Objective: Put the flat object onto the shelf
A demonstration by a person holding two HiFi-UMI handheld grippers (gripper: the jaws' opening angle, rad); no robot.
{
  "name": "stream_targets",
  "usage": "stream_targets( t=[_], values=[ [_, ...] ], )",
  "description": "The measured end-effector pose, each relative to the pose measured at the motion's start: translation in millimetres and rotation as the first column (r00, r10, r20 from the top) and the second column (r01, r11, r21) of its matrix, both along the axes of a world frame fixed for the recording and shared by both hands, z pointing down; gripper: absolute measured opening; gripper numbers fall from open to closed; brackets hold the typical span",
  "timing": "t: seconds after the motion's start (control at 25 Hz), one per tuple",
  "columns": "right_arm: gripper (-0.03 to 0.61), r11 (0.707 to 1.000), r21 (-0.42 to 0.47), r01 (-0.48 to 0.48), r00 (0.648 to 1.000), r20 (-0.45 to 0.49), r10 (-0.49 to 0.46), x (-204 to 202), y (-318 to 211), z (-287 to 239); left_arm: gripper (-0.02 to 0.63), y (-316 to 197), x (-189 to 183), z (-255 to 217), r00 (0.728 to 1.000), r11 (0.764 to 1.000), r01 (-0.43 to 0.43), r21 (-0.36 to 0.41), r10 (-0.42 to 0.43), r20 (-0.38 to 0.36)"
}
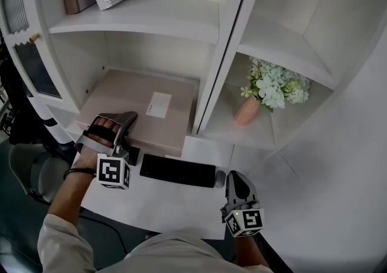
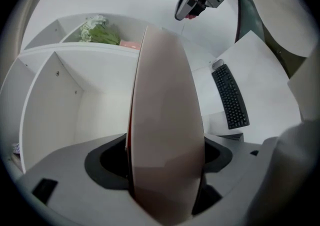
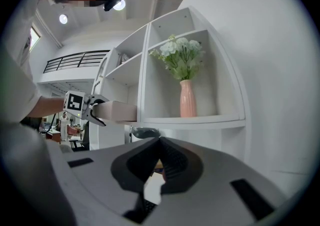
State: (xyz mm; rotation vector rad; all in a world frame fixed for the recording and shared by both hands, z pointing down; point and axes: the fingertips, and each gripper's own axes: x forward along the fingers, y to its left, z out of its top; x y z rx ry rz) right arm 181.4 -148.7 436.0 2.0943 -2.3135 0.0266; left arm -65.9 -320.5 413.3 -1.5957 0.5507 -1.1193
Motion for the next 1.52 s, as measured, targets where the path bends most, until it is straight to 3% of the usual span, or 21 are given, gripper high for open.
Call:
stream_targets(
  t=[0.64,1.52],
  values=[
    [0.003,1.0,-0.008,-0.02,1.0,0.008,0.02,13.4,-2.7,3.7,0.403,-26.7,7.6,7.3,0.998,0.984,-0.022,-0.177,0.033,0.058],
    [0.003,0.999,-0.018,-0.042,0.999,0.02,0.042,34.9,-2.4,8.5,0.413,-54.6,18.7,7.9,0.993,0.959,0.019,-0.282,0.014,0.114]
  ],
)
